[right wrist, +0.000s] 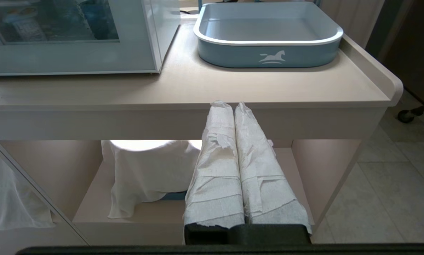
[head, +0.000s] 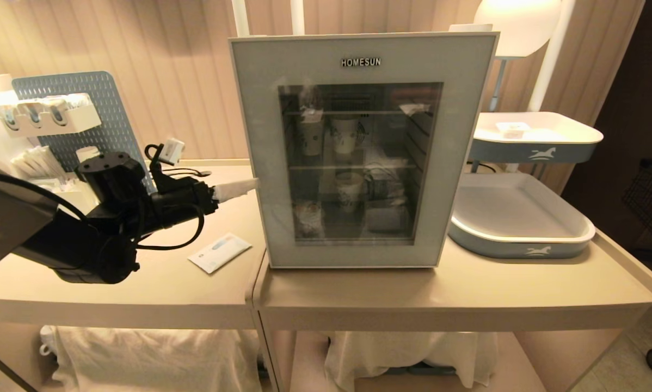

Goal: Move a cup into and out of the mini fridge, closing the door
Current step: Open the freezer door

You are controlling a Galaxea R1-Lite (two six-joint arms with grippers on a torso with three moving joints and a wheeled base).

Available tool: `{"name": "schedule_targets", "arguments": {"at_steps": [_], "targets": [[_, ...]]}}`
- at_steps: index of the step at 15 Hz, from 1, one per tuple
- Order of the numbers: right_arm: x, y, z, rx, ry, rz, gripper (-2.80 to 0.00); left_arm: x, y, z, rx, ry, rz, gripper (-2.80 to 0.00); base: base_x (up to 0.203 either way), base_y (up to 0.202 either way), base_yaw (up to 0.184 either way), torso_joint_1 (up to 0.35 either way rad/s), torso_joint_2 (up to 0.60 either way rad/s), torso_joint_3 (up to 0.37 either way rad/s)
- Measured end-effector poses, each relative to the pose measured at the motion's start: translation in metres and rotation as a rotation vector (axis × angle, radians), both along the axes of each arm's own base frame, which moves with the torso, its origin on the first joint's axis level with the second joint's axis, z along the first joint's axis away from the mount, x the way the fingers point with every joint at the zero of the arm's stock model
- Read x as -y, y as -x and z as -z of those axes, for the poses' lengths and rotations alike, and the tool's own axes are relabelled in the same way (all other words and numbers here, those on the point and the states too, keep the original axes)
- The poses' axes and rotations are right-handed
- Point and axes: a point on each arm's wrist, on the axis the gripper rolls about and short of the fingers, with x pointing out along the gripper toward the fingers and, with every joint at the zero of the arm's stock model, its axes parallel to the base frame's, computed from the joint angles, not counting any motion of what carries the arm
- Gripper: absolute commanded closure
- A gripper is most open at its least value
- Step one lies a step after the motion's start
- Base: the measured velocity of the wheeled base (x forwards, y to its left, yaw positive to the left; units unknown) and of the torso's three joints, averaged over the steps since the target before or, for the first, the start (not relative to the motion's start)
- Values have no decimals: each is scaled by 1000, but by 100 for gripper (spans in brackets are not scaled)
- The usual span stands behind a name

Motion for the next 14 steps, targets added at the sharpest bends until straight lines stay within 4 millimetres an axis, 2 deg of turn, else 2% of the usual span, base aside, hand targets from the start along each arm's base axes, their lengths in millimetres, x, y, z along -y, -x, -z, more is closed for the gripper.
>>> {"name": "schedule_targets", "arguments": {"at_steps": [5,14], "targets": [[0,0,0,1,0,0,0,1,5,-4,1,70,35,-280,0,0,0,0,0,0],[0,0,0,2,0,1,0,18,2,17,-45,77,81,-280,0,0,0,0,0,0]]}}
